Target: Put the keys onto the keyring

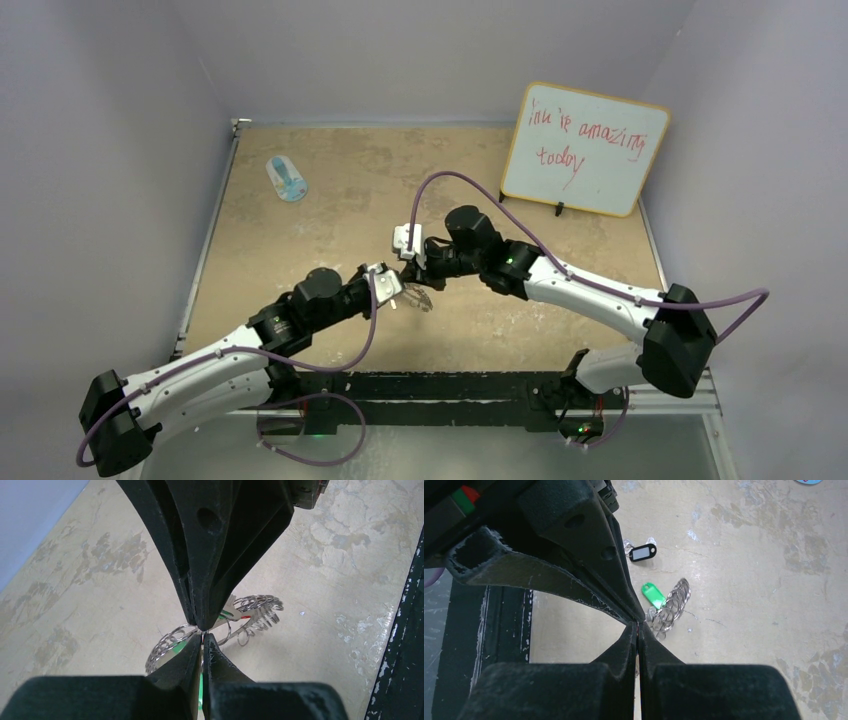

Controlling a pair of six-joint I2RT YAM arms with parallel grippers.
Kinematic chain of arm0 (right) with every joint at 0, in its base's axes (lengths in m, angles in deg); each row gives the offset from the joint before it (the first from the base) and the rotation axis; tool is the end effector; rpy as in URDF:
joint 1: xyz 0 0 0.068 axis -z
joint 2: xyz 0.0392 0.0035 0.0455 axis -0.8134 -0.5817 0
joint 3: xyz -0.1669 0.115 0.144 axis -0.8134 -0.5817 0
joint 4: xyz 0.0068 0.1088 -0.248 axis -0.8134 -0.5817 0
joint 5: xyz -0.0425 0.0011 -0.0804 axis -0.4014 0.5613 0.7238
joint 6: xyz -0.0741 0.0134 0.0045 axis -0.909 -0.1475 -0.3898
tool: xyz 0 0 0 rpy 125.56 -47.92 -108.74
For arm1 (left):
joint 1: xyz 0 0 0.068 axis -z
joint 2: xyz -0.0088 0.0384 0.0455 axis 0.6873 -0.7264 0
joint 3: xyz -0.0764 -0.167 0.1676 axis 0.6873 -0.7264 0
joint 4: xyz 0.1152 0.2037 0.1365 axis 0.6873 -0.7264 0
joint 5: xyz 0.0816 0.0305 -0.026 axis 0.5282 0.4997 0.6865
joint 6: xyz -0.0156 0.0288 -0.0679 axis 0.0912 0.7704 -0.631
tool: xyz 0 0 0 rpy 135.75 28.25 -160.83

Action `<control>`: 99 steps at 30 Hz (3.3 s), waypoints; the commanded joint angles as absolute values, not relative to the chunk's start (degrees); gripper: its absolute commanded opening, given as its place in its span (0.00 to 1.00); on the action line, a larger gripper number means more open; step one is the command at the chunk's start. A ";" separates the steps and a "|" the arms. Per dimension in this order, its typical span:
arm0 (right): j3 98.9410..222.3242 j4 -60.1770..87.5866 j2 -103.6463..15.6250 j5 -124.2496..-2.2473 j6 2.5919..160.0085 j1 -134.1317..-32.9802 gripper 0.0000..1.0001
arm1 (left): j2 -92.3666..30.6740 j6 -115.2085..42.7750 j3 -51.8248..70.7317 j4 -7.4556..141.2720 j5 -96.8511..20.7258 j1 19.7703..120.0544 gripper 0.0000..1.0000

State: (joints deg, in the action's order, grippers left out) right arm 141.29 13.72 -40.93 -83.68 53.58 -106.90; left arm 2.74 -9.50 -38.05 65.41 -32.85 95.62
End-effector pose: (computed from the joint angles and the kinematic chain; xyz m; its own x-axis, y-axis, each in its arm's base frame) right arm 0.1894 0.2957 0.2593 0.1286 -0.3495 -0.9281 -0.9839 0.0721 -0.1635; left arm 0.1415 -0.1879 0.2157 0.0457 0.3666 -0.9293 0.8374 0.4931 0.2357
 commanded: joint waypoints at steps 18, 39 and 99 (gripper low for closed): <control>142.31 16.50 -38.10 -84.24 54.60 -107.12 0.00 | -2.01 -7.68 -38.47 69.72 -34.90 95.77 0.00; 138.47 18.29 -37.32 -83.72 56.68 -104.40 0.00 | 3.61 -6.88 -40.98 68.14 -33.18 95.80 0.00; 112.31 50.09 -27.63 -70.78 73.37 -93.49 0.84 | -18.94 -2.80 -35.31 89.57 -36.58 95.66 0.00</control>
